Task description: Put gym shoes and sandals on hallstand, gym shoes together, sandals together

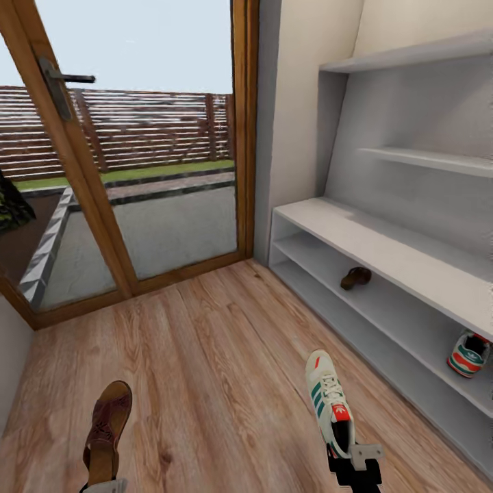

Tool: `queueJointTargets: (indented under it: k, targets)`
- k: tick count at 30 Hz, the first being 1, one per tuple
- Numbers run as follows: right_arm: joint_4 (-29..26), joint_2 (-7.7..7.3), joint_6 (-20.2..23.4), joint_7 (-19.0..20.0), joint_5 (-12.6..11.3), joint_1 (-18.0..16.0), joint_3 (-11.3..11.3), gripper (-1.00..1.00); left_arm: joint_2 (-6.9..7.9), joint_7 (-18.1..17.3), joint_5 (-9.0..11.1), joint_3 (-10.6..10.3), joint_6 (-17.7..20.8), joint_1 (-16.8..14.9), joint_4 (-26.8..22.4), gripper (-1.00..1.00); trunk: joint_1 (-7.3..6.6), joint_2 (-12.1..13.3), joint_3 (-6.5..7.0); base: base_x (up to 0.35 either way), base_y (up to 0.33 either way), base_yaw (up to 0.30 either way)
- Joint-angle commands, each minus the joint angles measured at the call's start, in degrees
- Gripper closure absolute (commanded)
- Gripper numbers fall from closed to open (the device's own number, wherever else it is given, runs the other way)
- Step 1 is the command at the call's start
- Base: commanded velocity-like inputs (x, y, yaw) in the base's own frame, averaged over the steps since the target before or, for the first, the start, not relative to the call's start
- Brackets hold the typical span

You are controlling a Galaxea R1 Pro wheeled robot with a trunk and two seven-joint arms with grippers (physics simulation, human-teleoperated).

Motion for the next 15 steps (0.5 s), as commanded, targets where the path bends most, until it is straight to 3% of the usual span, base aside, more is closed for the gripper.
queueJointTargets:
  k: [1,15]
  targets:
    - [0.06,0.0,-0.08,-0.59,0.46,-0.05,0.21,1.0,-0.05,-0.3,-0.69,0.5,-0.2,-0.05,0.01,1.0,0.02,-0.02,-0.02,0.315,0.133,-0.256]
    - [0.06,0.0,-0.08,-0.6,0.39,-0.05,0.21,1.0,-0.05,-0.3,-0.68,0.5,-0.2,-0.05,0.01,1.0,0.02,-0.02,0.25,0.315,0.13,-0.257]
